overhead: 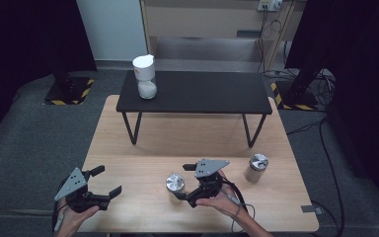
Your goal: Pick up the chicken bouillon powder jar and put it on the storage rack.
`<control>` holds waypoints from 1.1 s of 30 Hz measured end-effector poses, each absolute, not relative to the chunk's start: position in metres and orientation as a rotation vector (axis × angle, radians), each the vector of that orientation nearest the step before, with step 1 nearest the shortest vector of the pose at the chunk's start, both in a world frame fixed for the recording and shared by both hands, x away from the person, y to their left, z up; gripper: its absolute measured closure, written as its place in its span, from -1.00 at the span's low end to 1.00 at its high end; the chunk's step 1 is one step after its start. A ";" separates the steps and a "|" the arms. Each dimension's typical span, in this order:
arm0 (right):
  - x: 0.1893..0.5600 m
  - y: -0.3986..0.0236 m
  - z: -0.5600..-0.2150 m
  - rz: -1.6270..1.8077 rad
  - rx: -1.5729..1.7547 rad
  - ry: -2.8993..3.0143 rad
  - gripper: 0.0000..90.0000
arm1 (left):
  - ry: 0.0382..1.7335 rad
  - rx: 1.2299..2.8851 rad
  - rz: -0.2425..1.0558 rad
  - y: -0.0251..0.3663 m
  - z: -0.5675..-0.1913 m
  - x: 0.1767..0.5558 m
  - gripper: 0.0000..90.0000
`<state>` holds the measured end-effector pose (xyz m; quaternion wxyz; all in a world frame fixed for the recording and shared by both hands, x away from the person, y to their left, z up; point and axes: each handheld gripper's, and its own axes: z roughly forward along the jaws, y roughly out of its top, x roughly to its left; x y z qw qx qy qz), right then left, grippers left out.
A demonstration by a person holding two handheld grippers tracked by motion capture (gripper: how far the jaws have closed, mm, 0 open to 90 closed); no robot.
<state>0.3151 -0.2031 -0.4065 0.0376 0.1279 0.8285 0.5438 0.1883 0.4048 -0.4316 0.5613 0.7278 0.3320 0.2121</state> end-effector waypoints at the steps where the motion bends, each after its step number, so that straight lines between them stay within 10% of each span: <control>1: 0.316 -0.202 -0.408 1.669 0.393 2.545 -0.86 | 0.782 1.715 0.499 0.405 -0.432 0.188 -1.00; 33: 0.332 -0.188 -0.439 1.738 0.386 2.564 -0.38 | 0.786 1.714 0.493 0.405 -0.432 0.189 -0.99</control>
